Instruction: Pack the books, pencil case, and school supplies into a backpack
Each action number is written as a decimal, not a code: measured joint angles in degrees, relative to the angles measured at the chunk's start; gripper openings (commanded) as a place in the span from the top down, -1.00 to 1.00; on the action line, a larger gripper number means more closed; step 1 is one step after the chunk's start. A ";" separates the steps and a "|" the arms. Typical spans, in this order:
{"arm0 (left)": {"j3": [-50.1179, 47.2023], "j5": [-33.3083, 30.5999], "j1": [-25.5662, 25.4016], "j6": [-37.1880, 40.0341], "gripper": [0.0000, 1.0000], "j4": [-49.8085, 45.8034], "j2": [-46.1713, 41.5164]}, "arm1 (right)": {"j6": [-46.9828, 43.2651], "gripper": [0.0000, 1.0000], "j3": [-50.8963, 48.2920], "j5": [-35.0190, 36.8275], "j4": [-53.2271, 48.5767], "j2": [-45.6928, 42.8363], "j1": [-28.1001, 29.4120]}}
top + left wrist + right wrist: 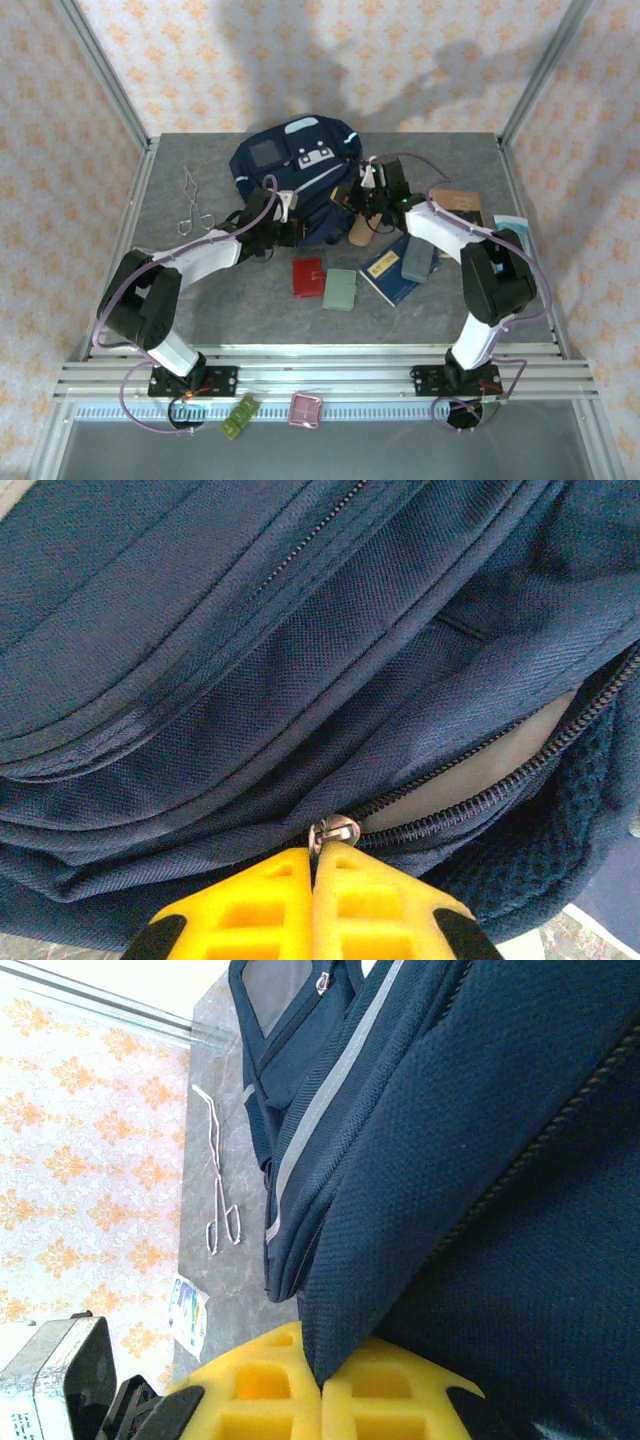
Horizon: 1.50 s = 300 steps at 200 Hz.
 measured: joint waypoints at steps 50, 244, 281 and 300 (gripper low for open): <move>-1.62 2.43 0.31 -1.79 0.65 2.54 0.00 | 0.17 1.00 0.00 -0.02 0.24 0.02 0.00; -1.79 -16.94 -2.40 -3.26 1.00 -1.95 -4.57 | 1.29 1.00 -2.03 -0.81 2.23 -0.55 -0.66; -3.72 -22.08 -2.08 -3.50 1.00 -4.46 -5.92 | 1.44 1.00 -5.25 -0.26 3.82 -2.51 -1.99; -3.78 -24.20 -2.08 -3.48 1.00 -5.73 -7.23 | 1.22 1.00 -6.40 0.61 3.89 -3.10 -2.19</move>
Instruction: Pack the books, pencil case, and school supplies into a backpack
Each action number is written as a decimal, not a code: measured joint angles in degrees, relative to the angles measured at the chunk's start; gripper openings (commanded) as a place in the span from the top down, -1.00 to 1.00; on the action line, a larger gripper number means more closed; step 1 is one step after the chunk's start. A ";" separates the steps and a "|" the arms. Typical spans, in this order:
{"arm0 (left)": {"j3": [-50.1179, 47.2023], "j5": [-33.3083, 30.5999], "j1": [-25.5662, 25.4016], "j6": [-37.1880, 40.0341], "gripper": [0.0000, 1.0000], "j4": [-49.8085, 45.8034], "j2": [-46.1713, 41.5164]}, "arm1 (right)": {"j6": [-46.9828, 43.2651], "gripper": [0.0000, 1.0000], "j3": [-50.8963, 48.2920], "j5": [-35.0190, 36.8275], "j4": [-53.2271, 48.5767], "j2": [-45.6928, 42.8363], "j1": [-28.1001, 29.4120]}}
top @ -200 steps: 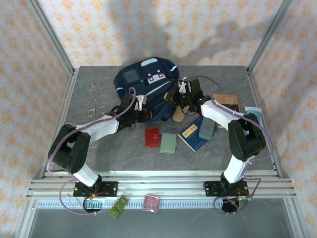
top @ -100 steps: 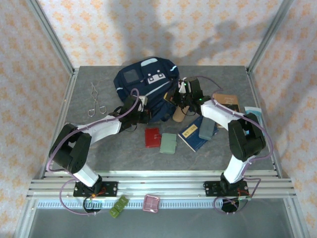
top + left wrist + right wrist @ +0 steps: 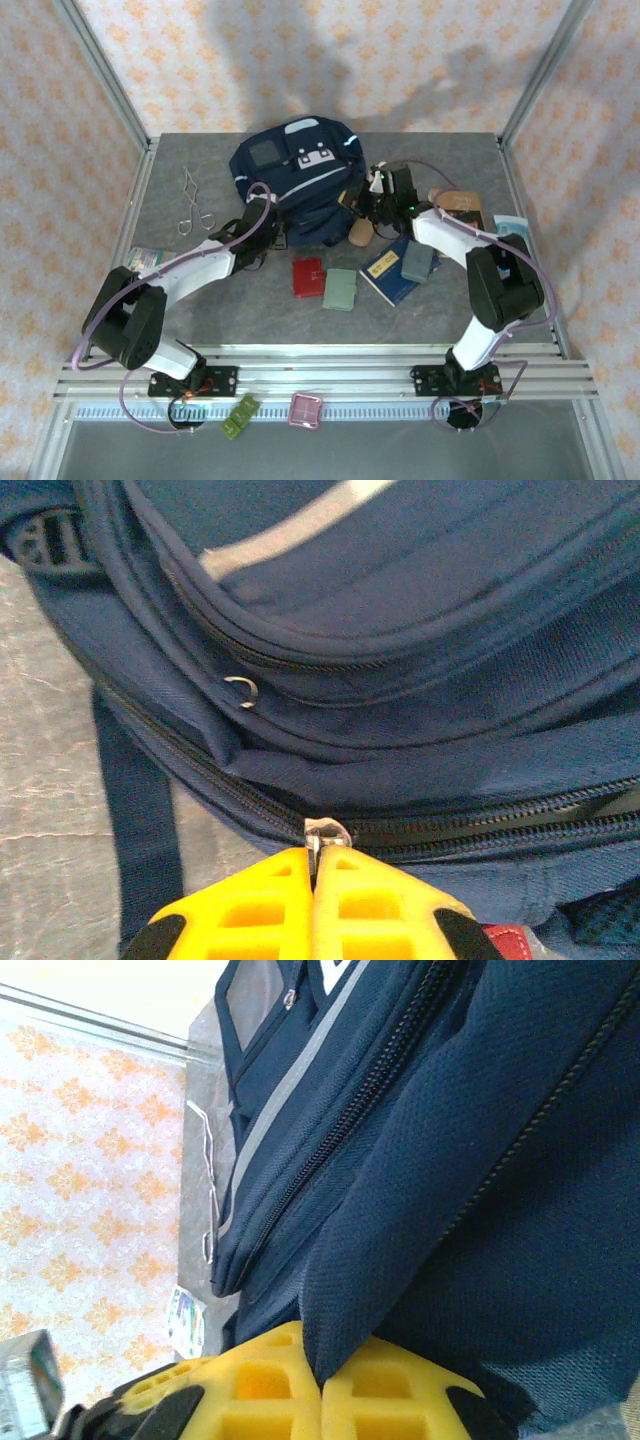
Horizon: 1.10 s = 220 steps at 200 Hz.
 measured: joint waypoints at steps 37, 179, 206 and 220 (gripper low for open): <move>0.00 -4.39 0.00 0.02 1.00 -1.05 -0.74 | 0.04 1.00 -1.22 0.24 0.26 -0.44 -0.63; 5.46 -14.75 8.70 -1.09 1.00 2.29 10.45 | 2.49 1.00 -7.13 -2.93 6.86 -4.20 -1.29; 8.63 -14.71 10.86 -1.05 1.00 2.16 13.64 | 2.95 1.00 -7.98 -3.48 7.82 -4.52 -1.29; 10.38 -14.36 11.87 -1.07 1.00 1.73 15.02 | 3.23 1.00 -8.28 -3.65 8.50 -4.61 -1.29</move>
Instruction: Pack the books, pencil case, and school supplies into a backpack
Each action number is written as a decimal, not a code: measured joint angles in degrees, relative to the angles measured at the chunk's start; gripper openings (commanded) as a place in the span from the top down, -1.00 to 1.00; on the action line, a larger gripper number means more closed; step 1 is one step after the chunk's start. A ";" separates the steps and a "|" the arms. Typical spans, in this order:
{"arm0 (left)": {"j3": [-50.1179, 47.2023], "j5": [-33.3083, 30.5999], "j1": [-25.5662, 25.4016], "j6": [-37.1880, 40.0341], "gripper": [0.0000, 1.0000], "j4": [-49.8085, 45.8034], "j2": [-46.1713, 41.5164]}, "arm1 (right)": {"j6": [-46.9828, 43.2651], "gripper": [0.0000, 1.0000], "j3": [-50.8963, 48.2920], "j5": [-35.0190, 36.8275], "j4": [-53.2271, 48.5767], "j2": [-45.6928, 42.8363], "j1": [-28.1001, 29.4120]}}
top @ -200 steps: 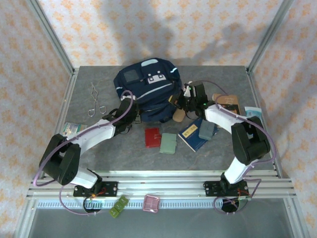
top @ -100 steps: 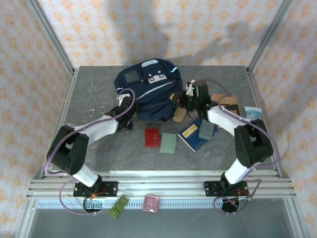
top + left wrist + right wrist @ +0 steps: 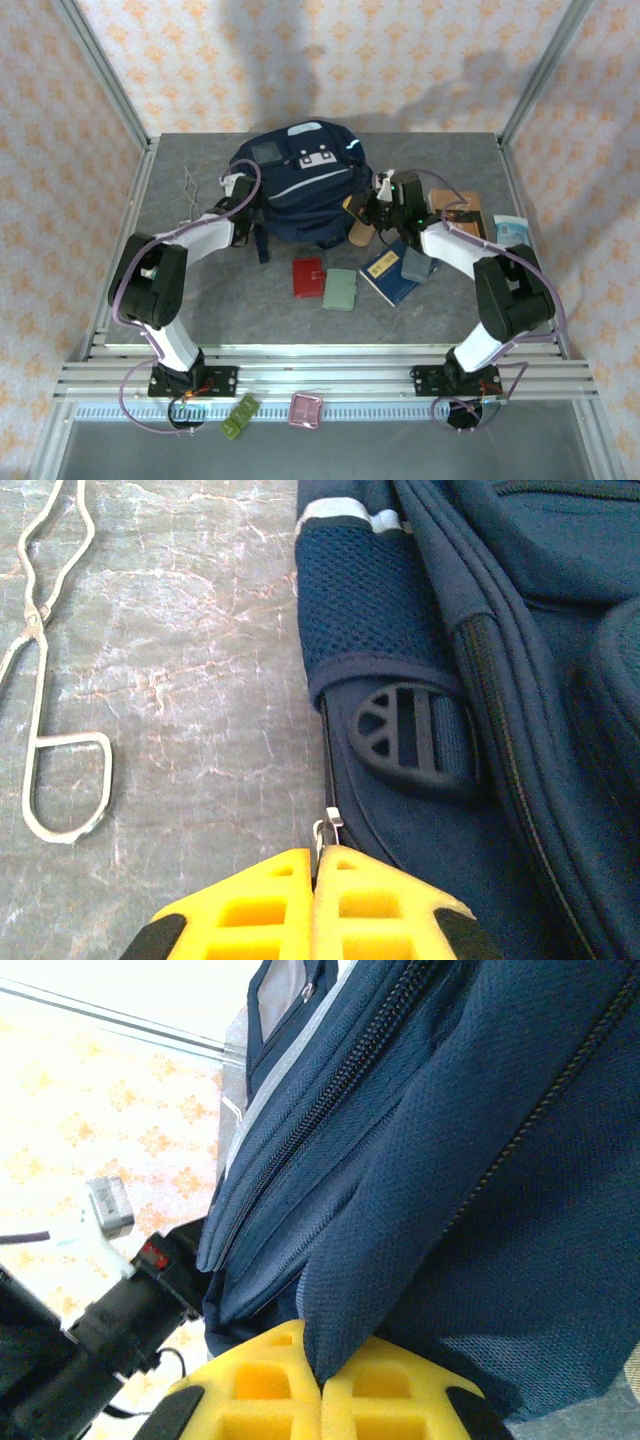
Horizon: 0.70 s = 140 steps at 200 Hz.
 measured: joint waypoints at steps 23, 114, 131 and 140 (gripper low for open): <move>1.18 0.70 0.46 -0.07 0.61 -1.09 0.20 | 0.09 1.00 -0.31 0.00 0.44 0.00 0.00; -0.09 13.90 -7.67 5.42 -0.14 -3.06 -14.88 | -3.43 1.00 -0.37 0.00 -3.50 3.78 -0.59; 2.80 15.17 -11.45 8.90 -0.18 -3.43 -10.93 | -3.69 0.99 -0.37 0.00 -3.48 3.87 -0.59; 4.59 15.15 -13.51 10.95 -0.21 -3.58 -8.20 | -3.85 0.97 -0.37 -0.02 -3.45 3.87 -0.59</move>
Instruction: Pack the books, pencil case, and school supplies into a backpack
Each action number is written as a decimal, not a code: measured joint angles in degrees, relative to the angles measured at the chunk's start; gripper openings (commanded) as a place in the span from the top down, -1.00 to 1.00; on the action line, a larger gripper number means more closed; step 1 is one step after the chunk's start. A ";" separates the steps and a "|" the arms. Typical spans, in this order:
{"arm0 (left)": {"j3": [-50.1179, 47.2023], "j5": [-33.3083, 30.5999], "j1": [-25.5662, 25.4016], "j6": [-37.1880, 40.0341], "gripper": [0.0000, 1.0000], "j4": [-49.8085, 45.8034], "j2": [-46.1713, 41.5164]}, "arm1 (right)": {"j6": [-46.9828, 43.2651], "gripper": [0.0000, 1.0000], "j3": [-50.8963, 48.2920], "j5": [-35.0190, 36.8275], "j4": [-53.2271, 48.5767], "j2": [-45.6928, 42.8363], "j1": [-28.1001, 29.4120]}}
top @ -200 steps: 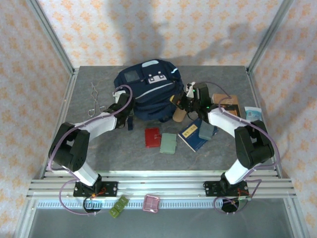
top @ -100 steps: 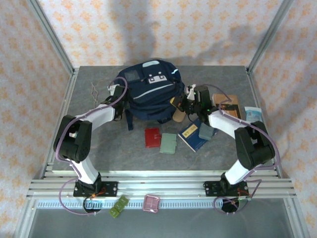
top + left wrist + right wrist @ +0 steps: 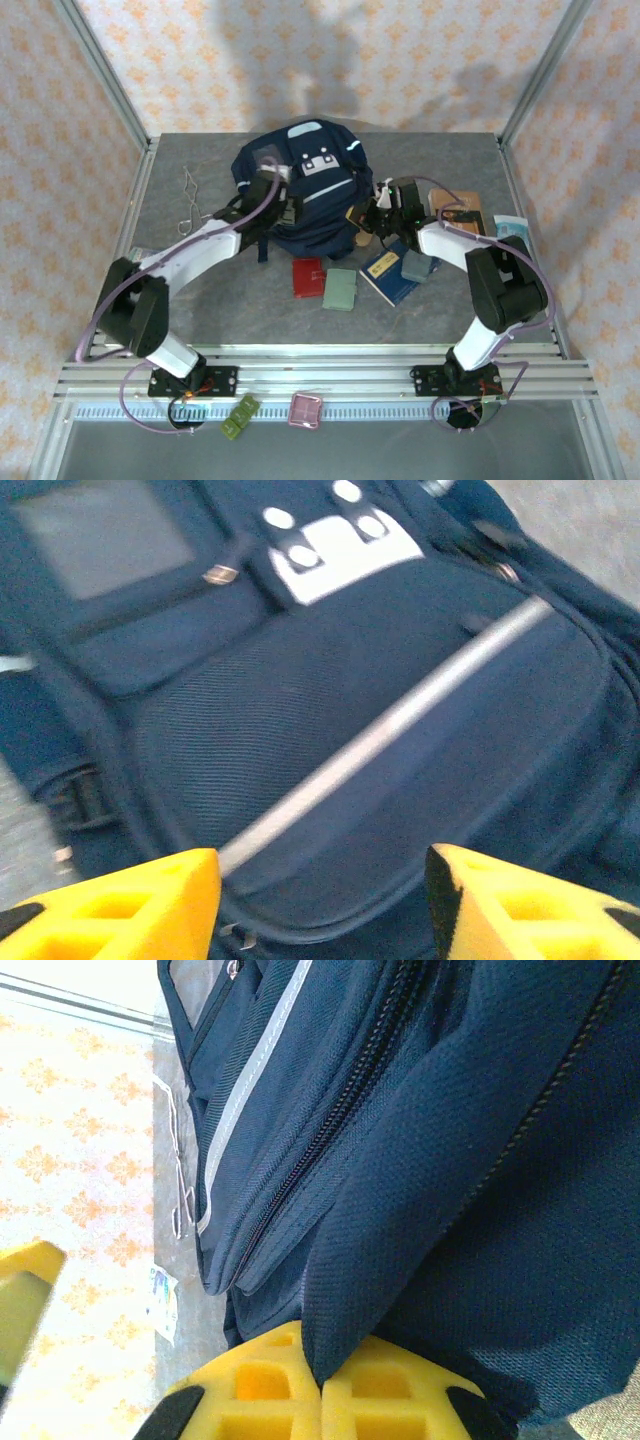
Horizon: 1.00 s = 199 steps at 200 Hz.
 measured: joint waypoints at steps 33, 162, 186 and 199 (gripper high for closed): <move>3.74 -2.43 -4.68 6.16 -0.33 -0.04 7.65 | -0.04 0.89 0.00 -0.22 0.00 0.00 0.00; 10.21 -19.45 -7.61 14.51 1.00 4.79 20.96 | -0.26 0.89 0.04 -0.81 0.72 0.04 0.22; 10.19 -19.41 -6.75 13.81 1.00 4.70 20.17 | -0.94 0.88 0.09 -0.81 0.66 0.04 0.28; 9.84 -19.43 -6.05 12.96 1.00 4.52 18.47 | -1.53 0.86 0.09 -0.83 0.57 0.04 0.39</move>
